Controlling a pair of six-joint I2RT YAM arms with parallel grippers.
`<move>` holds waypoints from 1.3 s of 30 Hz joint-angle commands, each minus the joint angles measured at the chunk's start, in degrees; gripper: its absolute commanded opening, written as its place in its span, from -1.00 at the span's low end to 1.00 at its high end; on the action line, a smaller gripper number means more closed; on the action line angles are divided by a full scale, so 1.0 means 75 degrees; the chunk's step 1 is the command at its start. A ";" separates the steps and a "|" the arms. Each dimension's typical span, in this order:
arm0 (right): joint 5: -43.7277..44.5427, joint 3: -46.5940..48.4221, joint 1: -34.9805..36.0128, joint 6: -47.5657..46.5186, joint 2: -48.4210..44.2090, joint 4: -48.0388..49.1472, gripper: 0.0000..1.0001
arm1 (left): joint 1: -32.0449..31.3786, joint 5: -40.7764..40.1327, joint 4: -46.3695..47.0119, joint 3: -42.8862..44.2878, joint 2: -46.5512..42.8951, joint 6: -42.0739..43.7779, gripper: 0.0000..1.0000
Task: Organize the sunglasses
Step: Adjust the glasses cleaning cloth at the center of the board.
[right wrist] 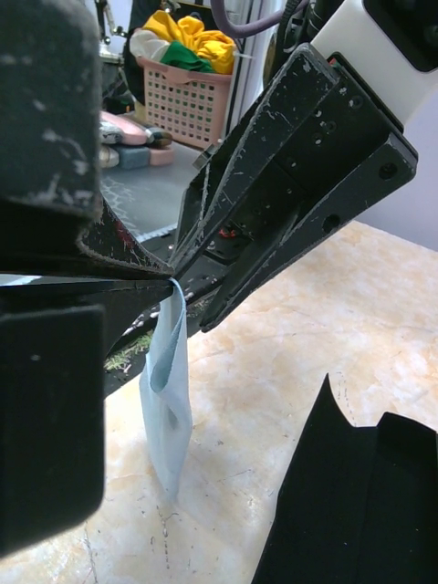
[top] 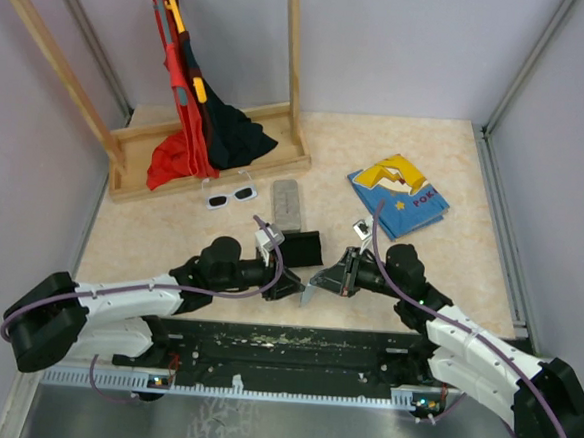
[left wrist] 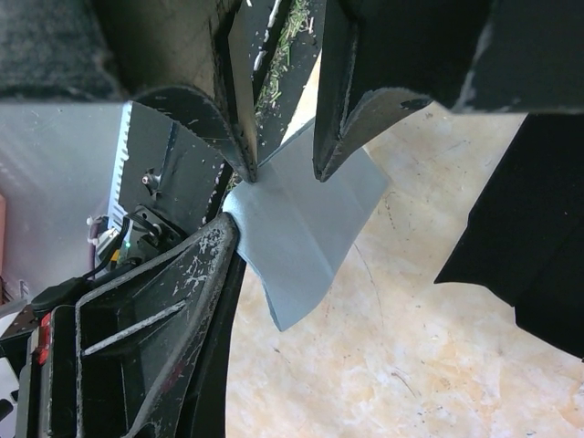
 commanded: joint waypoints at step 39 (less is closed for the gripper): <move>0.0092 0.0198 0.0057 -0.0016 0.0248 0.0347 -0.90 | -0.0198 0.0312 0.0402 0.0363 0.0287 0.0116 -0.99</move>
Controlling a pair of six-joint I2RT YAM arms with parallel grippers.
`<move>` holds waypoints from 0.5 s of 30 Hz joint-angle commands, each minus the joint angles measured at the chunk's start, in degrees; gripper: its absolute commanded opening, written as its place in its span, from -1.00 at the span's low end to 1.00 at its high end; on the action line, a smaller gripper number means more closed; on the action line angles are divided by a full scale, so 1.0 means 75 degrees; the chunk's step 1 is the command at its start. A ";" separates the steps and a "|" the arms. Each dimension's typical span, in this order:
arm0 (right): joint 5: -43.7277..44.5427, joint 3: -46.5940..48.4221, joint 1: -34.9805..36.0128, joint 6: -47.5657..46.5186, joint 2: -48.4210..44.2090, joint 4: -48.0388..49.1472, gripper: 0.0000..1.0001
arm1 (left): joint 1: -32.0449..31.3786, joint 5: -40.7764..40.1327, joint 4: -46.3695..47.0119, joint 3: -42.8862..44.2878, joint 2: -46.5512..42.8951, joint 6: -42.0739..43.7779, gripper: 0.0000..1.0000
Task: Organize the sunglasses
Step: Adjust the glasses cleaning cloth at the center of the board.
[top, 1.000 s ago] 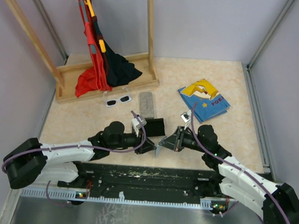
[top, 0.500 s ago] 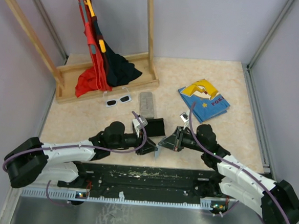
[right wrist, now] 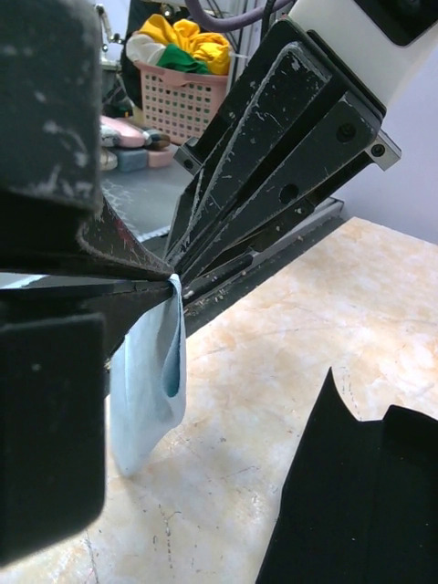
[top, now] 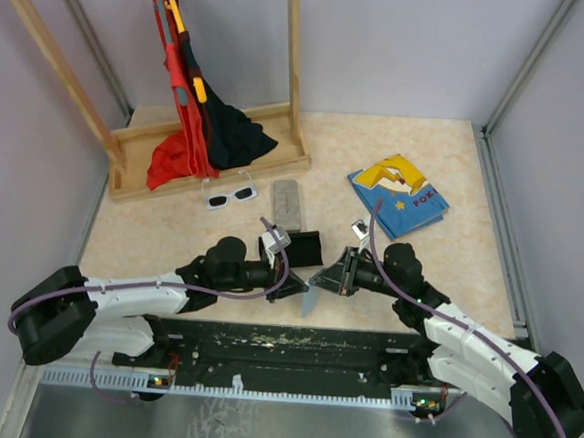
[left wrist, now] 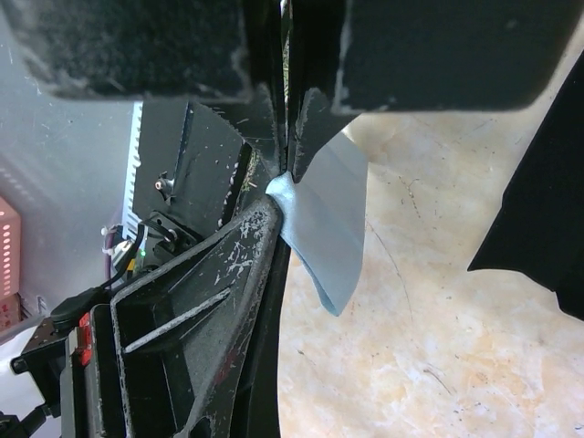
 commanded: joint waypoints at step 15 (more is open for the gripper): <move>0.2887 0.0589 0.0057 -0.0778 -0.1347 -0.2213 -0.35 | -0.0050 -0.2937 -0.4863 0.1301 -0.2191 0.0784 -0.99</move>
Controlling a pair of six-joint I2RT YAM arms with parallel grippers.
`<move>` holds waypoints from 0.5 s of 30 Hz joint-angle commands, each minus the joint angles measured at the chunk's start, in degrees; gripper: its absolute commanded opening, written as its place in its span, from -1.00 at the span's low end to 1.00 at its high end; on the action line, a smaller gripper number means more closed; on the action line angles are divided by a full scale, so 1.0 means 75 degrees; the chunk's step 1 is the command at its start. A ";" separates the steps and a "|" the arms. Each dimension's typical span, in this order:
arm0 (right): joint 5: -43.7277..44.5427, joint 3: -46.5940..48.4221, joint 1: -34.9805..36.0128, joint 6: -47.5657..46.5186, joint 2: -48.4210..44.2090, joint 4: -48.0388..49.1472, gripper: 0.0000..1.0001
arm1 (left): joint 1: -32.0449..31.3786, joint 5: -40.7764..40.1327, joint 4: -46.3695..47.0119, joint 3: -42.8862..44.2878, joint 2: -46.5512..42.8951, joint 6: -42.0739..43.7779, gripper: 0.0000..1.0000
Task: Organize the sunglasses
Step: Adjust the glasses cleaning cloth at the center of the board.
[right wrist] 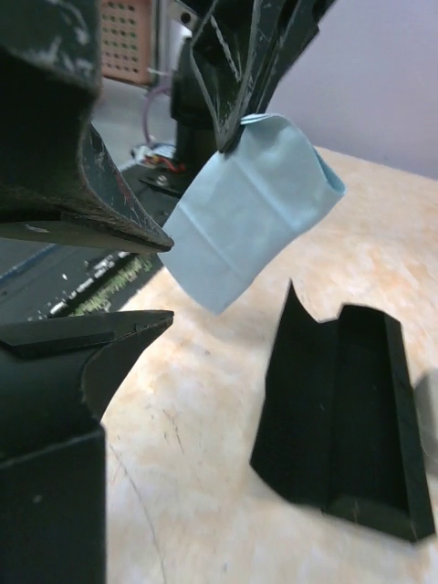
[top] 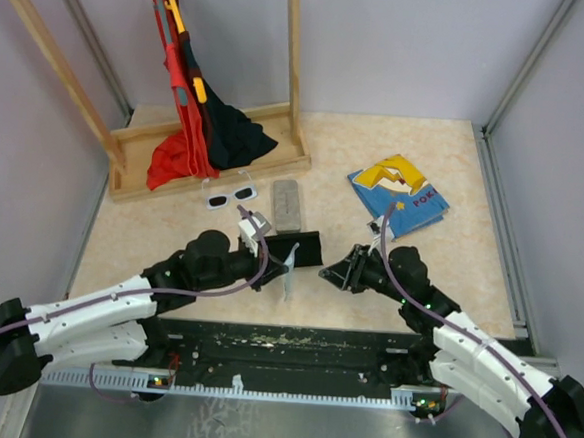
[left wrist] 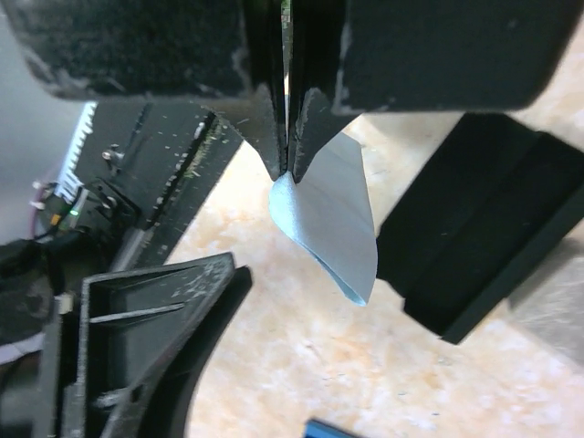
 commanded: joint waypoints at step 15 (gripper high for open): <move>0.2051 0.0429 0.0033 -0.0518 -0.1309 -0.1962 -0.34 | -0.1102 -0.0922 -0.0797 0.1550 0.3442 0.0363 -0.99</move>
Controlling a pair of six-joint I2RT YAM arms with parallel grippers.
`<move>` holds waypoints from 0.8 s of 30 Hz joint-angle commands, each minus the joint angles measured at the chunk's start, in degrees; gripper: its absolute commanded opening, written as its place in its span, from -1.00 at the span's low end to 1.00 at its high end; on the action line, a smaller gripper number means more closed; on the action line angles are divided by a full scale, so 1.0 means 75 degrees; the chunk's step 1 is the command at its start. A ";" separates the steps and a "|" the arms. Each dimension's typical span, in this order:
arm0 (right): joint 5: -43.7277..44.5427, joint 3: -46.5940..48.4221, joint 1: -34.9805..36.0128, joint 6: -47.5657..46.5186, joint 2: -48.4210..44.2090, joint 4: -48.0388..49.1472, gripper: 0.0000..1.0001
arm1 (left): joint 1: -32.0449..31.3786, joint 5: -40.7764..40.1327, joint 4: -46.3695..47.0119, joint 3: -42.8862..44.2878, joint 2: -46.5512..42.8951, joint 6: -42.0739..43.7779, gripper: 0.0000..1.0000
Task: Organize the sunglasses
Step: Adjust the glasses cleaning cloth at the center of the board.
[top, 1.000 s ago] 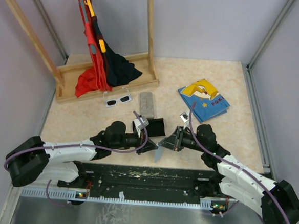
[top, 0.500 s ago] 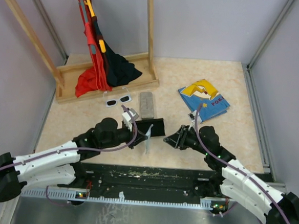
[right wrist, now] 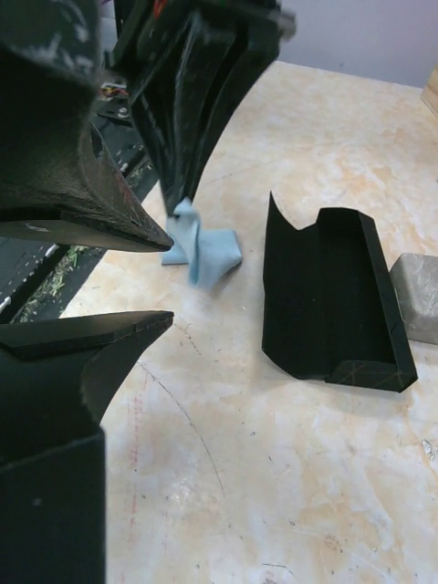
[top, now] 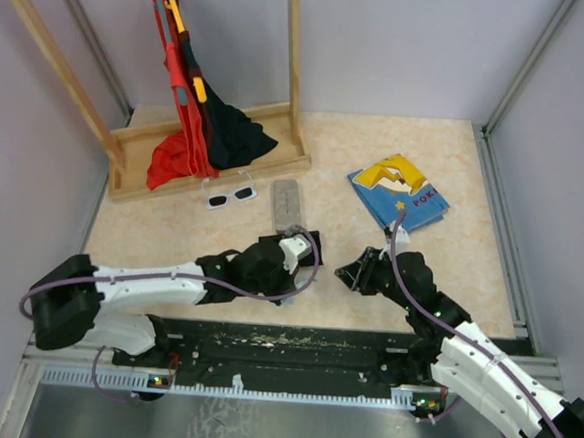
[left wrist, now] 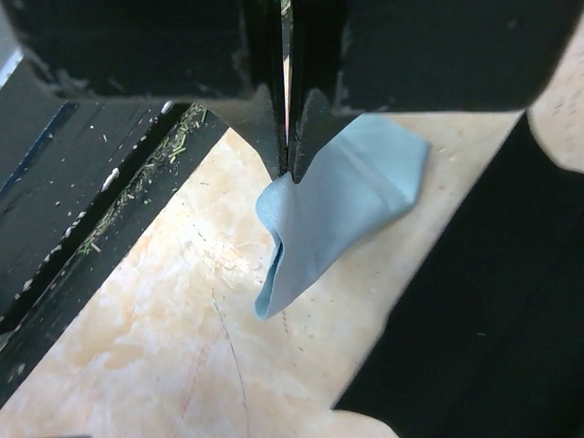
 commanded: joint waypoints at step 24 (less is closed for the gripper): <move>0.0677 -0.0196 0.0026 0.0920 0.0346 -0.1009 -0.26 | 0.0200 0.0896 0.2114 0.0794 0.2692 -0.0590 -0.85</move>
